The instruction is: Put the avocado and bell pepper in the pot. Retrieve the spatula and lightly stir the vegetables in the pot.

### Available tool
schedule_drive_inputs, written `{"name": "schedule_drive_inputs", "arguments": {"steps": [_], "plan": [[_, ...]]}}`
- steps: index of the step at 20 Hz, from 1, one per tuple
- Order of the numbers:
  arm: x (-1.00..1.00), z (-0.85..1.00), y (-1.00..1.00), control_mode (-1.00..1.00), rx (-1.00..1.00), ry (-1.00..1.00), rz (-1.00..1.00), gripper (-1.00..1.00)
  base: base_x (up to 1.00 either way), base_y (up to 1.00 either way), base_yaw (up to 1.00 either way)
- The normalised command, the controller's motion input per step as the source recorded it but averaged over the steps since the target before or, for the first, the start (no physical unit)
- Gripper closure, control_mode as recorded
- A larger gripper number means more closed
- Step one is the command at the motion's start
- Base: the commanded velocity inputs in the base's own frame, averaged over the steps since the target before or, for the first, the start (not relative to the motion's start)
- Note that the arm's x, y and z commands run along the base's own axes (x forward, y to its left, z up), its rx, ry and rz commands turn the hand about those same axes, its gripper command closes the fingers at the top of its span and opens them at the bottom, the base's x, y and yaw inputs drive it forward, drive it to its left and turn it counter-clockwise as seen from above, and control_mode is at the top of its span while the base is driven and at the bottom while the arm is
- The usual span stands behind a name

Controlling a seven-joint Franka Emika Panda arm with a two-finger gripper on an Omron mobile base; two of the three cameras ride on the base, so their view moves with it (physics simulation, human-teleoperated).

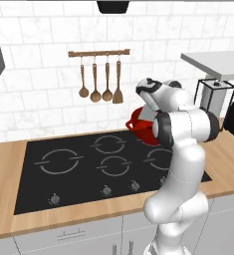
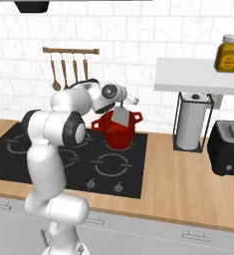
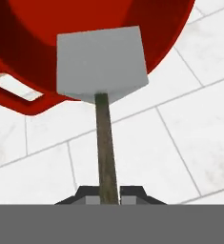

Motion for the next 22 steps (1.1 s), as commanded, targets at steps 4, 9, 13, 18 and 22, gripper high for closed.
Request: {"name": "schedule_drive_inputs", "arguments": {"steps": [4,9,13,18,22], "plan": [[-0.62,-0.63,-0.29,-1.00,0.00,0.00,0.00,1.00,0.00,0.00,0.00],[-0.47,-0.57,-0.37,-1.00,0.01,0.00,0.00,1.00,0.00,0.00,0.00],[-0.54,-0.46,-0.40,-1.00,0.00,0.00,0.00,1.00,0.00,0.00,0.00],[-0.50,-0.33,-0.32,-1.00,0.00,0.00,0.00,1.00,0.00,0.00,0.00],[-0.42,-0.21,-0.17,-1.00,0.00,-0.02,0.00,1.00,0.00,0.00,0.00]]}}
